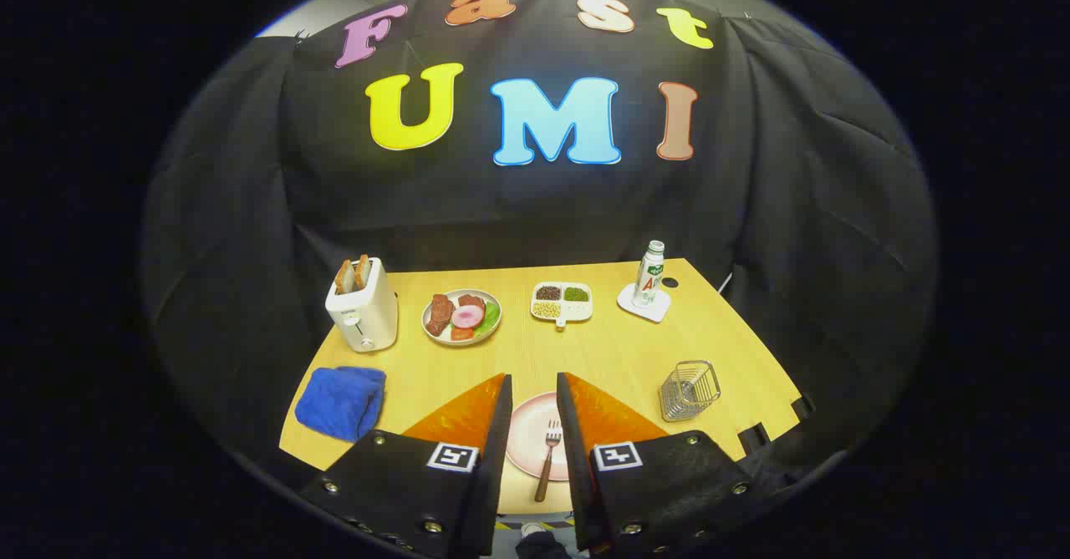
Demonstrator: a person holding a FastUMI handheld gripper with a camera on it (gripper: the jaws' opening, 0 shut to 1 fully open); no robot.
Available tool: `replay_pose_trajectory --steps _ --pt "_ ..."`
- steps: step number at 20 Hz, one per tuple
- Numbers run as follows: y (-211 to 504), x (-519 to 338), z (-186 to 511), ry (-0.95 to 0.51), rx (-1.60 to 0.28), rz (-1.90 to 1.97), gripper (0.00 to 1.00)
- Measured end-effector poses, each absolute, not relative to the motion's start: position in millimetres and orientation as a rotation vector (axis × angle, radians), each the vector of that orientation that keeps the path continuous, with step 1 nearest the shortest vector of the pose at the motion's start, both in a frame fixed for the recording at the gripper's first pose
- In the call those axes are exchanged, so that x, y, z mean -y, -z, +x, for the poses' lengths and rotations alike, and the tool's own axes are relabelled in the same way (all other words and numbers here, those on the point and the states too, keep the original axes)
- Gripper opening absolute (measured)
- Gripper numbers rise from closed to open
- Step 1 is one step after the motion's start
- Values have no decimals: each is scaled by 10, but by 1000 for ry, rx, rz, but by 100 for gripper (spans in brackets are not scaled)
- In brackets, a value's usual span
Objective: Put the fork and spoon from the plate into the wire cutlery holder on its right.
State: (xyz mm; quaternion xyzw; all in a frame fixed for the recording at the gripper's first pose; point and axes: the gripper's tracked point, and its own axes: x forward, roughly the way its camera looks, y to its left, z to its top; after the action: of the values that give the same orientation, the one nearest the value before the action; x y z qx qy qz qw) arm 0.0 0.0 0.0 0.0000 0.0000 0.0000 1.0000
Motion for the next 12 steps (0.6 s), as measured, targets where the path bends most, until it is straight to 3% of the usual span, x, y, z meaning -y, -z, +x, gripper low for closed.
replay_pose_trajectory --steps 12 --pt "406 101 114 29 -105 -4 36"
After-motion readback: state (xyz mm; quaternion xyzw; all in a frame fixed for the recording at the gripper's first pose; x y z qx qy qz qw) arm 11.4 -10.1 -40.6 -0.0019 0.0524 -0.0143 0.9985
